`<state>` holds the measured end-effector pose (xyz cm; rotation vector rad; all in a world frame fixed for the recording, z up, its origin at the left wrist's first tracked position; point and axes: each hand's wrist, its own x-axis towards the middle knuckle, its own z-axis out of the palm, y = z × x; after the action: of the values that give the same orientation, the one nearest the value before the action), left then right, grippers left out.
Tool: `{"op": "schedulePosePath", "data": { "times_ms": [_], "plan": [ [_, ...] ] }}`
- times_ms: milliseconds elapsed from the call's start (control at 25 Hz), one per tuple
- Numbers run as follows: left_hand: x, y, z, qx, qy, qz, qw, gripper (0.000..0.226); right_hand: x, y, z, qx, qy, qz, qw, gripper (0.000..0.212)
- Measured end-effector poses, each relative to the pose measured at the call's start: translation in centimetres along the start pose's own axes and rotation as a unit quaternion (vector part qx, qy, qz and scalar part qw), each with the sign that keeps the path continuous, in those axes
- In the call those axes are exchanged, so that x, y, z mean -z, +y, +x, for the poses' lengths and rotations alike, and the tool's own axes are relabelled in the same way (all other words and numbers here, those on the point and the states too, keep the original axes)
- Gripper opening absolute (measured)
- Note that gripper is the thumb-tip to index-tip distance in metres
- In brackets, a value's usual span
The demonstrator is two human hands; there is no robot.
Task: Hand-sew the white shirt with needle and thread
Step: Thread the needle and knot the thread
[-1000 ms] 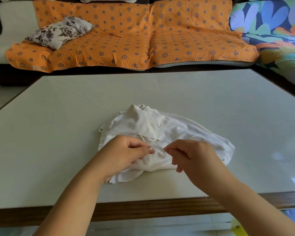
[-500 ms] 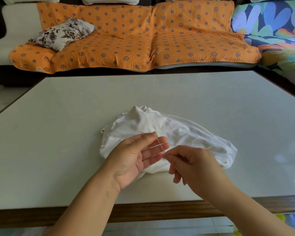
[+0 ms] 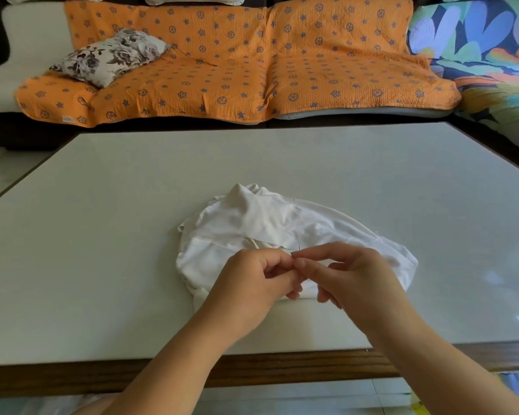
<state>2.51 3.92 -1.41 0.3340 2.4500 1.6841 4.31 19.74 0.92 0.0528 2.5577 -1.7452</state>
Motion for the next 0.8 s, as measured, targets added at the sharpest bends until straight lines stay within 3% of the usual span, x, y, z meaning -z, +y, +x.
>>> {"op": "schedulePosePath", "data": {
  "times_ms": [80,160,240,360,440,480,560,600,680,800],
  "plan": [
    [-0.1,0.0,0.0,0.008,0.003,-0.014,1.0,0.008,0.0,-0.1,0.1,-0.007,0.013,0.027,1.0,0.007],
    [0.1,0.0,0.3,0.024,-0.002,-0.036,0.999,0.005,0.8,-0.5,0.7,-0.028,0.031,0.172,0.984,0.011],
    [0.7,-0.2,0.5,0.048,-0.023,-0.048,0.997,0.004,2.4,-0.8,1.5,-0.032,0.065,0.332,0.94,0.01],
    [1.9,-0.4,0.4,0.077,-0.064,-0.005,0.995,0.006,4.4,-0.8,2.3,-0.021,0.151,0.439,0.886,0.008],
    [2.1,-0.7,0.4,0.064,-0.033,0.068,0.995,0.011,4.7,-0.3,2.6,-0.02,0.171,0.411,0.895,0.008],
    [2.2,-0.9,0.6,0.036,0.027,0.115,0.992,0.012,4.5,-0.1,2.7,-0.019,0.165,0.35,0.922,0.01],
    [2.6,-1.4,1.3,-0.049,0.165,0.182,0.968,0.005,3.7,0.2,2.7,-0.004,0.129,0.142,0.981,0.012],
    [2.8,-1.7,1.8,-0.083,0.199,0.211,0.953,0.007,3.3,0.4,2.6,0.012,0.117,0.053,0.992,0.013],
    [2.9,-2.8,2.8,-0.103,0.213,0.259,0.936,0.016,2.8,0.6,2.4,0.076,0.15,-0.004,0.986,0.016],
    [2.9,-3.7,3.5,-0.09,0.249,0.297,0.918,0.027,3.8,-0.3,1.7,0.224,0.287,0.114,0.925,0.02]
  ]
}}
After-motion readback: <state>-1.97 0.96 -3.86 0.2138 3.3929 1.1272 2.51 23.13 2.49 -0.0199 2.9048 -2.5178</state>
